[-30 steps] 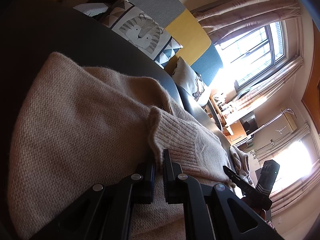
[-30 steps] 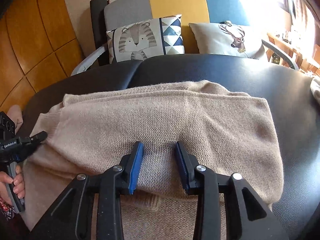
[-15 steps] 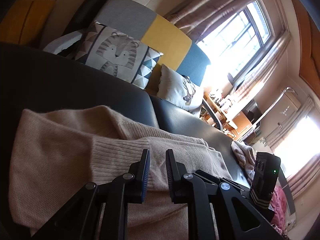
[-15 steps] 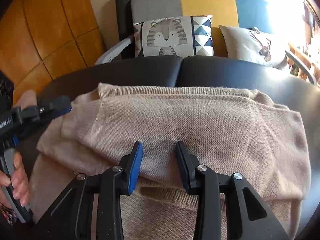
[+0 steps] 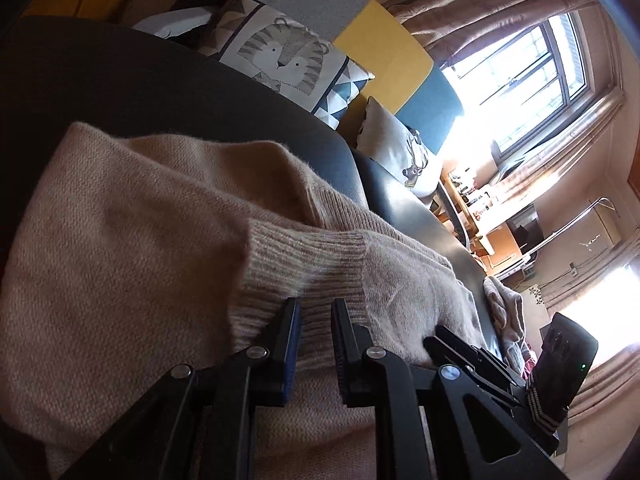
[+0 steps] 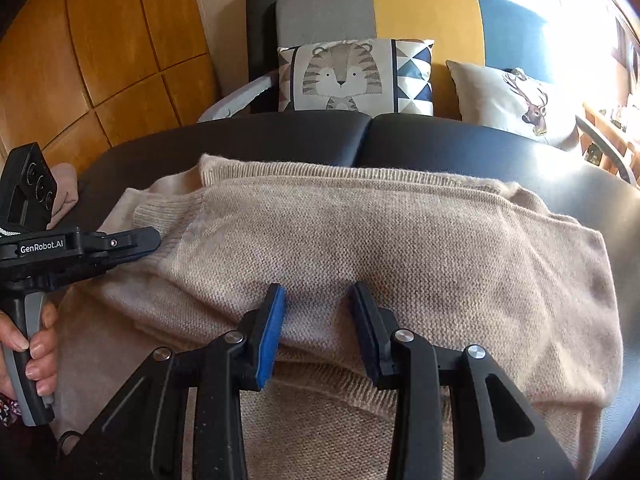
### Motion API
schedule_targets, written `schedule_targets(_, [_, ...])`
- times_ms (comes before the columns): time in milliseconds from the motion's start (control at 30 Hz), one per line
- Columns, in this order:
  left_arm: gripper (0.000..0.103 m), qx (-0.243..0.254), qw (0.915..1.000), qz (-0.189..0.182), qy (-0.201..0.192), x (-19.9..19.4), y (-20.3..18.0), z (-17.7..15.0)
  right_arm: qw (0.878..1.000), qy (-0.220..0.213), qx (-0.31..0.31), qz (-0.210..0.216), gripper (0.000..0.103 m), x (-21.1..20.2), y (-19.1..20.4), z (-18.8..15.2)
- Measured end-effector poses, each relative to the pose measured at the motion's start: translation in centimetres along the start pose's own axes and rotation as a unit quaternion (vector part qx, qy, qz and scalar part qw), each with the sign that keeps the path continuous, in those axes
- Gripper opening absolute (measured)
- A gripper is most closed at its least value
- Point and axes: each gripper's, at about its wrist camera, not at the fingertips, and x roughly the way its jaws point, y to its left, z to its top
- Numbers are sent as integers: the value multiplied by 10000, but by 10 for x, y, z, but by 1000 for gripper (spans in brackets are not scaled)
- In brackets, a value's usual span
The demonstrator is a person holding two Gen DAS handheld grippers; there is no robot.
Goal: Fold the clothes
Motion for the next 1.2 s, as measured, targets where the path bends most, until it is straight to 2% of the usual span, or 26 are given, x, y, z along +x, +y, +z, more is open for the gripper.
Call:
schedule_targets(100, [15, -237, 9996, -90, -80, -6, 2, 8, 10000, -21, 38, 43, 38, 0, -1, 0])
schedule_targets(167, [15, -351, 9985, 61, -425, -16, 5, 21, 9999, -35, 62, 71, 38, 0, -2, -1])
schedule_targets(233, [15, -517, 9966, 273, -573, -20, 12, 35, 9999, -49, 87, 99, 38, 0, -3, -1])
schedule_targets(333, [17, -941, 9956, -9, -55, -9, 25, 49, 9998, -63, 116, 128, 38, 0, -3, -2])
schedule_targets(433, [21, -1389, 9880, -534, 405, 7, 34, 54, 9998, -69, 128, 139, 38, 0, -4, -2])
schedule_targets(567, [22, -1950, 9750, -1011, 329, 15, 46, 54, 9998, -71, 115, 123, 38, 0, -3, -2])
schedule_targets(633, [16, -2044, 9720, -1148, 165, 14, 48, 53, 9998, -72, 113, 121, 38, 1, -3, -3])
schedule_targets(667, [6, -1850, 9769, -1070, 11, 8, 44, 54, 9998, -73, 116, 123, 38, 1, -3, -3])
schedule_targets(700, [3, -1558, 9829, -969, -165, 2, 37, 55, 9998, -76, 119, 123, 38, 0, -3, -3])
schedule_targets(733, [3, -1195, 9883, -861, -389, -8, 28, 55, 9998, -78, 122, 124, 38, 0, -3, -3])
schedule_targets(800, [2, -472, 9936, -617, -826, -26, 11, 55, 9998, -80, 127, 129, 38, 0, -3, -3])
schedule_targets(867, [2, 35, 9946, -35, -1032, -33, 3, 53, 9998, -81, 133, 135, 38, 0, -4, -3])
schedule_targets(933, [2, 175, 9943, 475, -940, -32, 5, 52, 9998, -84, 143, 139, 38, 0, -3, -3])
schedule_targets(1000, [4, -31, 9952, 425, -882, -33, 10, 51, 9998, -86, 145, 137, 38, 0, -3, -3])
schedule_targets(1133, [12, 493, 9961, 206, -699, -31, -19, 50, 9998, -84, 136, 121, 38, -1, -3, -3])
schedule_targets(1200, [12, 960, 9934, 360, -510, -25, -42, 54, 9998, -83, 133, 118, 38, -1, -3, -3])
